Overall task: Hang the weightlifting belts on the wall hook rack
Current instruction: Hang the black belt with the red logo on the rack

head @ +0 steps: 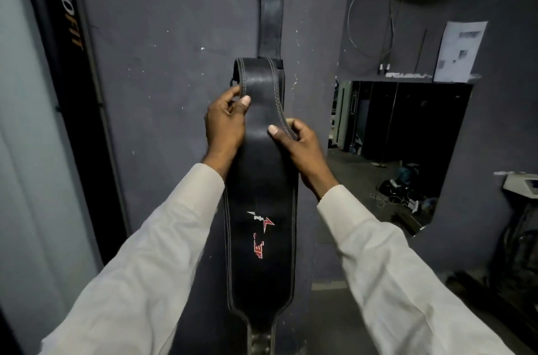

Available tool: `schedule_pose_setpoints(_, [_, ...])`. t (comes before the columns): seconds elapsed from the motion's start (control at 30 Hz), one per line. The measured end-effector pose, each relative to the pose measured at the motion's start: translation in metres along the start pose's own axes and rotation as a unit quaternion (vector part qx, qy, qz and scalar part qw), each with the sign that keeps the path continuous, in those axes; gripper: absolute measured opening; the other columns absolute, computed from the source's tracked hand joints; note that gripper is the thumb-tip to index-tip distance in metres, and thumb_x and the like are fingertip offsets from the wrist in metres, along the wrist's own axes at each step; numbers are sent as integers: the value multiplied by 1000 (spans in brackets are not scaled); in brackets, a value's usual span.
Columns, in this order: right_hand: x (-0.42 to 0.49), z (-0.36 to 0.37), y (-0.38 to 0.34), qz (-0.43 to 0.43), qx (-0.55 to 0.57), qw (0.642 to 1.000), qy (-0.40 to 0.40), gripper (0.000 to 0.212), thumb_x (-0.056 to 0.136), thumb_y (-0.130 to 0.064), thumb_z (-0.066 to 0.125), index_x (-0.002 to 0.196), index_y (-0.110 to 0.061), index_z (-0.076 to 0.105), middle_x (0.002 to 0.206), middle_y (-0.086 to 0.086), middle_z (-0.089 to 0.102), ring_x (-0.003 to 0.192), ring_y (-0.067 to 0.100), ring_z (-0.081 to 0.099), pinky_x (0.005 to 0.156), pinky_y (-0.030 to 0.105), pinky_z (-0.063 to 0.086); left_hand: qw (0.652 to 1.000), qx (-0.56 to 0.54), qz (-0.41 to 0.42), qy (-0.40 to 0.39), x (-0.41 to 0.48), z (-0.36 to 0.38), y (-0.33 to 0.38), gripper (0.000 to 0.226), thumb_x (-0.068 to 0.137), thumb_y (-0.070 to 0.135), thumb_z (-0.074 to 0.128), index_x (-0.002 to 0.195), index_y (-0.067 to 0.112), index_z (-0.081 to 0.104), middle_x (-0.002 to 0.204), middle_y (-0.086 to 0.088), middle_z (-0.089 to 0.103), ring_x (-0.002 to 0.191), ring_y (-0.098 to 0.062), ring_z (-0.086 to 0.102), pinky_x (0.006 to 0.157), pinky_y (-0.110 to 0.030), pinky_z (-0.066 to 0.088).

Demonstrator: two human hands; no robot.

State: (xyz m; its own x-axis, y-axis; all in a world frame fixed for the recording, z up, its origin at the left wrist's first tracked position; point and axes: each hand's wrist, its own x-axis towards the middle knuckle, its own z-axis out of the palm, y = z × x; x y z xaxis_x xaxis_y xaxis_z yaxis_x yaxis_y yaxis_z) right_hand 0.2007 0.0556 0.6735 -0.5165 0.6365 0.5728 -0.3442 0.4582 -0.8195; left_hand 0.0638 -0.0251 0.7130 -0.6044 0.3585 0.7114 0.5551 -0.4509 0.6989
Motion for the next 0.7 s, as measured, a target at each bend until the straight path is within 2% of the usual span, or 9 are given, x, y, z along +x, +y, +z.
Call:
schedule_pose_setpoints(0.07, [-5,4,8,35,48,998,-15,30,91,-17,71,118,-10,63,116,16,72,102,23,71,92,42,58,1000,-5,5,6,8,-7,4,34,89,24,62,120,15,71,106,-3,75,99,-19,72,95,-41,57])
schedule_pose_setpoints(0.13, [-7,10,12,27,63,998,4,33,89,-15,72,119,-7,61,118,21,69,102,26,69,97,51,55,1000,-7,6,4,11,-11,7,35,87,27,62,120,16,71,109,-1,76,103,-18,72,97,-43,56])
schedule_pose_setpoints(0.2, [-7,14,12,15,67,997,25,36,87,-17,75,118,-6,61,118,22,69,102,26,69,98,54,54,1000,-10,3,5,12,-12,9,33,88,25,62,119,16,71,109,1,75,103,-16,71,98,-42,56])
schedule_pose_setpoints(0.3, [-12,16,14,26,63,997,19,47,83,-19,79,125,-12,58,121,13,70,111,28,69,96,48,56,999,-23,-5,27,13,-15,12,30,90,21,62,119,17,71,108,3,75,102,-13,71,98,-41,56])
schedule_pose_setpoints(0.4, [-19,18,20,23,67,997,25,41,85,-13,77,122,-10,60,119,14,71,111,30,69,97,49,56,999,-35,-16,36,12,-16,12,28,91,19,63,118,18,72,105,5,75,99,-11,70,98,-39,56])
schedule_pose_setpoints(0.53, [-29,17,23,56,65,996,11,47,84,-14,78,126,-13,56,119,7,71,110,24,69,92,39,58,998,-39,-25,47,13,-14,13,28,92,20,63,118,15,73,109,3,75,103,-10,70,99,-38,55])
schedule_pose_setpoints(0.63, [-34,13,27,67,69,995,-1,39,86,-10,75,123,-11,61,117,9,73,104,20,72,88,33,60,997,-48,-37,42,15,-15,10,30,91,21,63,118,15,73,112,2,75,107,-13,70,100,-39,55])
schedule_pose_setpoints(0.7, [-36,9,28,79,81,993,-19,35,87,-10,74,121,-16,62,115,6,74,101,17,72,85,30,60,997,-48,-39,41,16,-13,9,33,89,24,64,119,14,72,115,-1,75,110,-16,70,101,-41,54])
